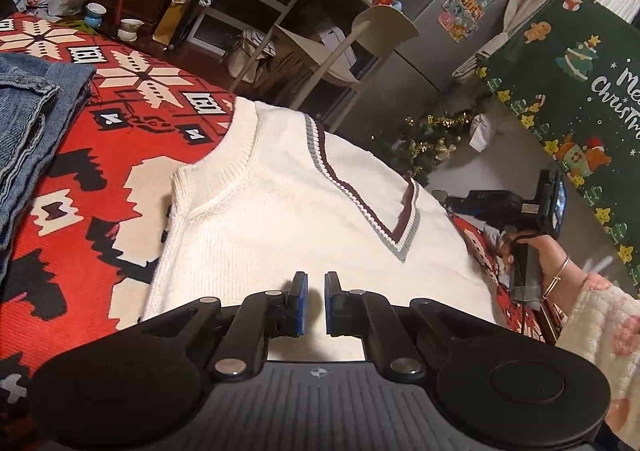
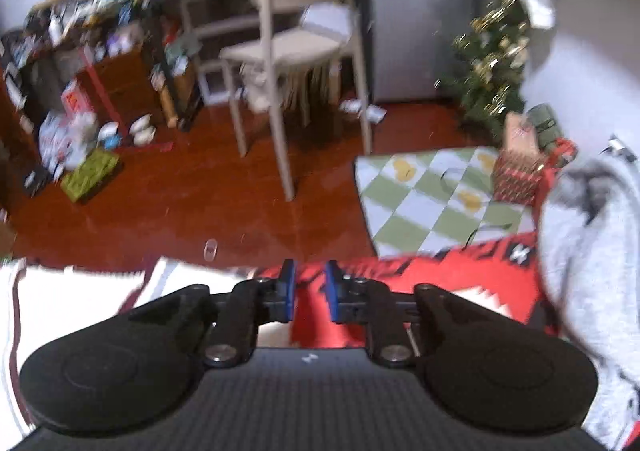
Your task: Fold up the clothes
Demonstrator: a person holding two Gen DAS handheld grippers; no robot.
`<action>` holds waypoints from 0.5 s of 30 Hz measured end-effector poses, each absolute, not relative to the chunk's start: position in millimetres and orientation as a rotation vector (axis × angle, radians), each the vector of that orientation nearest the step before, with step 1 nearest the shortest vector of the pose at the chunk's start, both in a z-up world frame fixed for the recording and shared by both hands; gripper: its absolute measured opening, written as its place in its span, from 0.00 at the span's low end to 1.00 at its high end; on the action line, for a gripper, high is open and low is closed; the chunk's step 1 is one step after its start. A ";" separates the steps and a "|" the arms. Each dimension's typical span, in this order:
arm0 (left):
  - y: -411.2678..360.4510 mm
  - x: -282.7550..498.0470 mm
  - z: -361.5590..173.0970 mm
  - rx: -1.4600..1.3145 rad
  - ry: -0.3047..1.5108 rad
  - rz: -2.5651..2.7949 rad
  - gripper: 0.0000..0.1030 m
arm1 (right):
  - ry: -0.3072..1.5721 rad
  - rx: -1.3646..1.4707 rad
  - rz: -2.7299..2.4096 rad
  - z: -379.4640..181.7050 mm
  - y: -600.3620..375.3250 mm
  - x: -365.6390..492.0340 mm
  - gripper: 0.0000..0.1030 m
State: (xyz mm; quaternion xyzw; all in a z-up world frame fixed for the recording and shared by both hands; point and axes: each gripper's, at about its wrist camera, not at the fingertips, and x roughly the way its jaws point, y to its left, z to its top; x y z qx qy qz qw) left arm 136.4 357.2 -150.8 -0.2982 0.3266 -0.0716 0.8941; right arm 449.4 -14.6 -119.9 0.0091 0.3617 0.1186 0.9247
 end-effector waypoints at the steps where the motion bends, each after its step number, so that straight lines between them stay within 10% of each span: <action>1: 357.0 136.2 -150.7 -0.620 0.676 -0.148 0.07 | 0.736 0.020 0.271 -116.9 -12.7 448.7 0.18; 15: 356.4 136.1 -152.9 -0.621 0.687 -0.146 0.07 | 0.878 -0.006 0.339 -130.9 50.3 481.1 0.16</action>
